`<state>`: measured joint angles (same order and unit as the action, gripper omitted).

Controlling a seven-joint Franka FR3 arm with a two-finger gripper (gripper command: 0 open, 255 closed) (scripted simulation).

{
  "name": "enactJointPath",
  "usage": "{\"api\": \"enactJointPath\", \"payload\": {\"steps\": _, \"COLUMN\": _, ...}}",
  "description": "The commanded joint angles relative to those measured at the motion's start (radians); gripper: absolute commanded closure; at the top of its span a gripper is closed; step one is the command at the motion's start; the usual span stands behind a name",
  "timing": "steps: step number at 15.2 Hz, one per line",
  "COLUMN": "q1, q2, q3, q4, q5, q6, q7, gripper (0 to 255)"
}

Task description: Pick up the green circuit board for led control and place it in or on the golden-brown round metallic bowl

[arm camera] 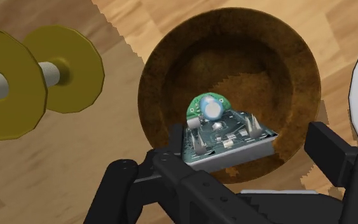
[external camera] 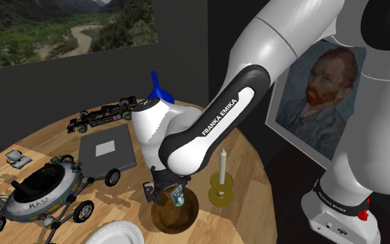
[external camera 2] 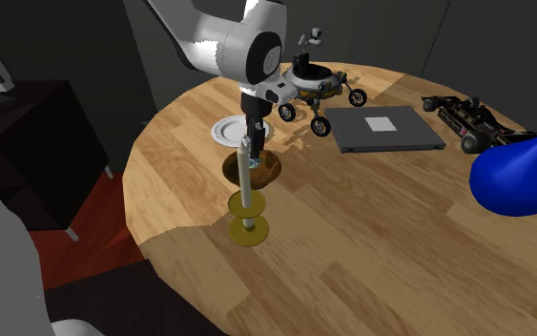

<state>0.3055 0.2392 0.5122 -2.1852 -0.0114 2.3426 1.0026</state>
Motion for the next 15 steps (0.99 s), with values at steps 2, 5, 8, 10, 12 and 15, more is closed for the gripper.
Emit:
{"api": "enactJointPath", "payload": {"steps": 2, "q1": 0.000, "q2": 0.000, "q3": 0.000, "q4": 0.000, "q5": 0.000, "q6": 0.000, "q7": 0.000, "gripper": 0}}
{"api": "enactJointPath", "payload": {"steps": 5, "q1": -0.013, "q2": -0.046, "q3": 0.009, "q4": 0.022, "q5": 0.028, "q6": -0.063, "q7": -0.020, "gripper": 0}}
{"api": "enactJointPath", "payload": {"steps": 8, "q1": -0.022, "q2": -0.083, "q3": 0.013, "q4": 0.045, "q5": 0.049, "q6": -0.120, "q7": -0.035, "gripper": 0}}
{"api": "enactJointPath", "payload": {"steps": 10, "q1": -0.021, "q2": -0.083, "q3": 0.012, "q4": 0.045, "q5": 0.049, "q6": -0.120, "q7": -0.035, "gripper": 0}}
{"api": "enactJointPath", "payload": {"steps": 12, "q1": -0.021, "q2": -0.083, "q3": 0.012, "q4": 0.045, "q5": 0.049, "q6": -0.120, "q7": -0.035, "gripper": 0}}
{"api": "enactJointPath", "payload": {"steps": 15, "q1": -0.021, "q2": -0.083, "q3": 0.012, "q4": 0.045, "q5": 0.049, "q6": -0.120, "q7": -0.035, "gripper": 0}}
